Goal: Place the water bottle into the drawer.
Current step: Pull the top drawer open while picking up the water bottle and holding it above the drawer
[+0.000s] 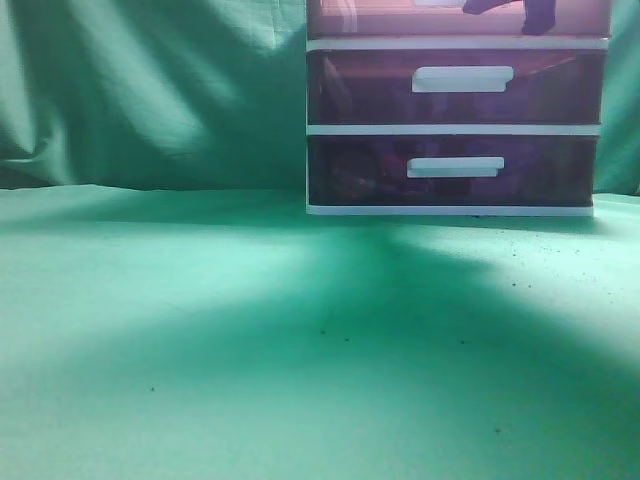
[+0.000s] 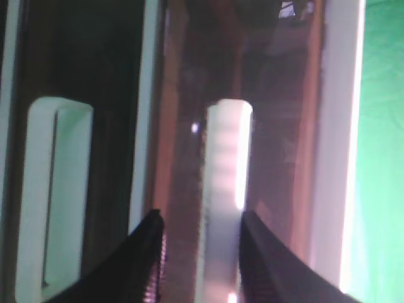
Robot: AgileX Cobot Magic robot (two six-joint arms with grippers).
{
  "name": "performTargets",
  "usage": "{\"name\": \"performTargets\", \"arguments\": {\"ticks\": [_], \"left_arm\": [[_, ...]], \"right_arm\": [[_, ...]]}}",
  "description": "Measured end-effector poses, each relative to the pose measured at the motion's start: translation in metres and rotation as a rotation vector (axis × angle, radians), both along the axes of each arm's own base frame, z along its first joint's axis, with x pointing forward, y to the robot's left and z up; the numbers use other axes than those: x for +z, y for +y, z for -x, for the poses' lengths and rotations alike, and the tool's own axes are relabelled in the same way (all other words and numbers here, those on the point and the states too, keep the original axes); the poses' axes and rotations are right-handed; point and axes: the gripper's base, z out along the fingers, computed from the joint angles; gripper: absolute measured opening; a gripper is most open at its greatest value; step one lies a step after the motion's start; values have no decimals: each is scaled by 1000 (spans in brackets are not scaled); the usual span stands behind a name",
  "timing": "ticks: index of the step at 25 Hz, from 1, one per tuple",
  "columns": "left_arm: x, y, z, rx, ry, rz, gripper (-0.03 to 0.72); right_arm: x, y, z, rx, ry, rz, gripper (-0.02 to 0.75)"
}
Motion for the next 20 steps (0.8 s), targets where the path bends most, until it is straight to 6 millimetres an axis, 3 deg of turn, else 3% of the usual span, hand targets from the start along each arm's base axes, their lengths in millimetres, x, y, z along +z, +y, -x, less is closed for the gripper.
{"name": "performTargets", "arguments": {"ticks": [6, 10, 12, 20], "left_arm": [[0, 0, 0, 0, 1, 0, 302], [0, 0, 0, -1, 3, -1, 302], [0, 0, 0, -2, 5, -2, 302], [0, 0, 0, -2, 5, -2, 302]], "right_arm": [[-7, 1, -10, 25, -21, -27, 268], [-6, 2, -11, 44, -44, -22, 123], [-4, 1, -10, 37, -43, -30, 87], [5, -5, 14, 11, -20, -28, 87]]}}
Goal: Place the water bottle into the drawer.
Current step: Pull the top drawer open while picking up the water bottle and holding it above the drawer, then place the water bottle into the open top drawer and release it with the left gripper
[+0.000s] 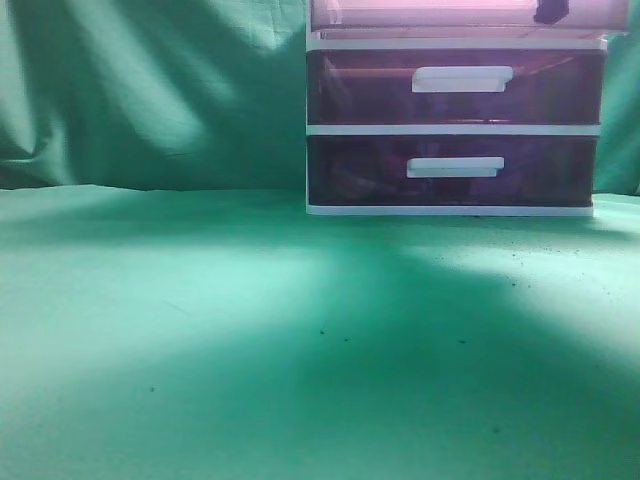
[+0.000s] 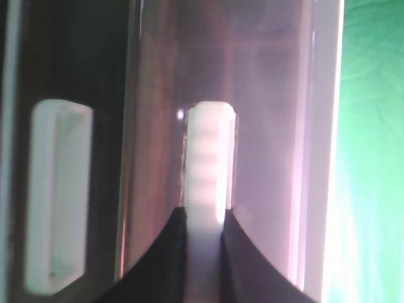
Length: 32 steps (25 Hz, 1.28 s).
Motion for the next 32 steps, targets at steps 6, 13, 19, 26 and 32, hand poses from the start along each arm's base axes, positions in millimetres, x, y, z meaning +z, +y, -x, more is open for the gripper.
{"name": "performTargets", "arguments": {"ticks": [6, 13, 19, 26, 32], "left_arm": [[1, 0, -1, 5, -11, 5, 302], [5, -2, -2, 20, -27, 80, 302], [7, -3, -2, 19, -16, 110, 302], [37, -4, -1, 8, -111, 143, 302], [69, -2, -1, 12, -241, 186, 302]], "right_arm": [[-2, -6, 39, 2, 46, -60, 87], [-10, -11, 83, 31, 65, -66, 87], [-14, -14, 108, 44, 69, -70, 87], [-19, -14, 111, 48, 83, -75, 87], [-21, -11, 113, 49, 99, -76, 87]]}}
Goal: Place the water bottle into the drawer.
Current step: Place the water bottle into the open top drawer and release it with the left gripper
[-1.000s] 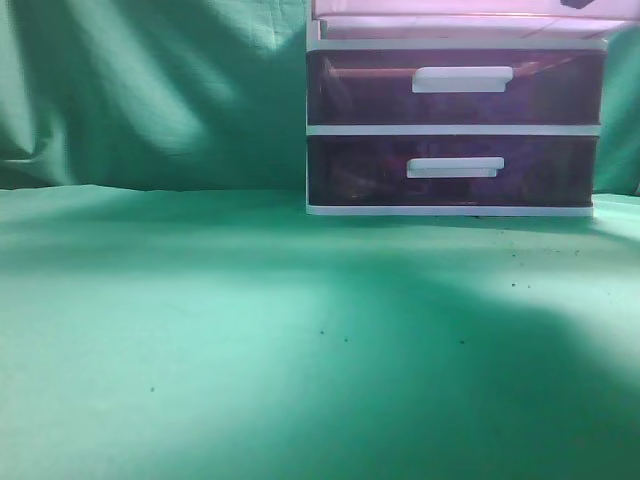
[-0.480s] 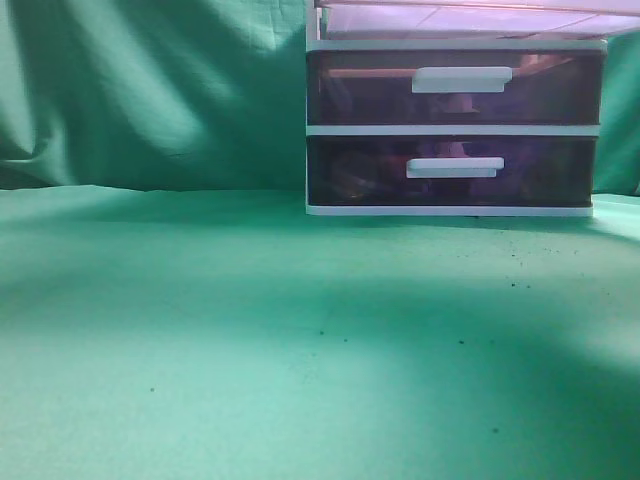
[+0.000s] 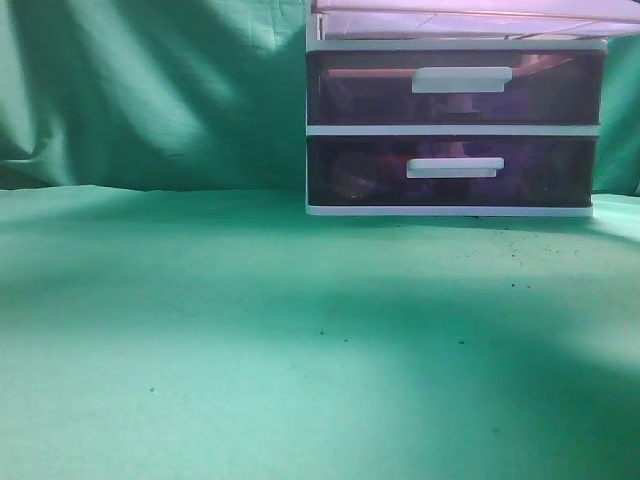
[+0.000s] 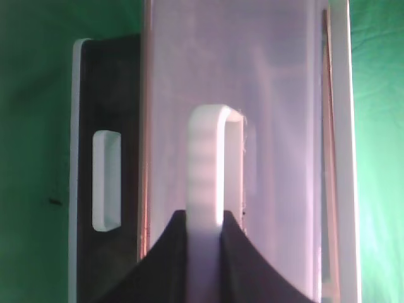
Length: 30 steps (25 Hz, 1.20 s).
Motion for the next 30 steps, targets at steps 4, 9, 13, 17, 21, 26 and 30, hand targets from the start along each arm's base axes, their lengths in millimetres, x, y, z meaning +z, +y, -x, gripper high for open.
{"name": "performTargets", "arguments": {"ticks": [4, 9, 13, 17, 21, 26, 30], "left_arm": [[13, -5, -11, -1, -18, 34, 302], [21, -34, -37, -100, -42, -7, 302], [32, -70, -63, -212, -84, -79, 302], [38, -104, -98, -288, -124, -146, 302], [29, -135, -127, -406, -241, -352, 302], [-8, -161, -161, -463, -239, -512, 302], [-30, -169, -177, -457, -288, -675, 302]], "right_arm": [[-5, 8, 5, 14, 32, 16, 87], [-6, 8, 5, 9, 44, 23, 87], [-6, 8, 5, 8, 44, 25, 87], [-6, 8, 5, 9, 44, 27, 87], [-6, 8, 5, 10, 43, 31, 87], [-6, 8, 5, 10, 44, 30, 87], [-6, 8, 5, 10, 44, 30, 87]]}}
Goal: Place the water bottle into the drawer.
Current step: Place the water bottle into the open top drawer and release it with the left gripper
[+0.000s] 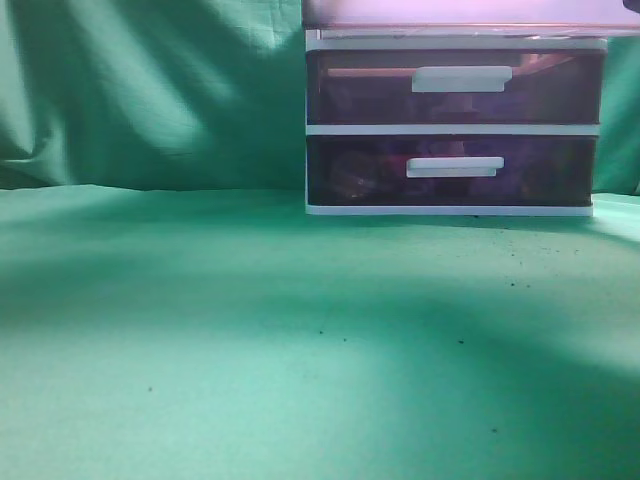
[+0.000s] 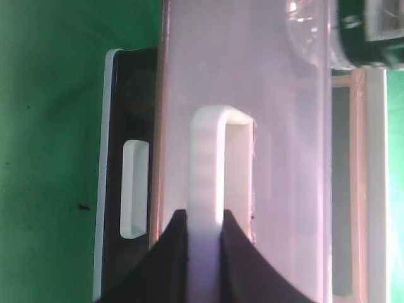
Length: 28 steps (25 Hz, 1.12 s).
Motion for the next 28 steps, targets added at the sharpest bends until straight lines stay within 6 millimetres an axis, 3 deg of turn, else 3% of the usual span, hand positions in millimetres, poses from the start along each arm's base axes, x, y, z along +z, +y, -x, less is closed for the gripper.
{"name": "performTargets", "arguments": {"ticks": [8, 16, 24, 28], "left_arm": [[-23, -22, -16, 23, -141, -68, 302], [-48, -32, -25, 10, -229, -265, 302], [-46, -32, -26, 103, -133, -136, 302], [-45, -35, -24, 124, -51, -35, 512]], "right_arm": [[0, 0, 0, -7, 9, -17, 87], [0, 0, 0, -20, 26, -40, 87], [-1, -1, 1, -25, 32, -36, 87], [-2, -1, 1, -28, 38, -24, 87]]}}
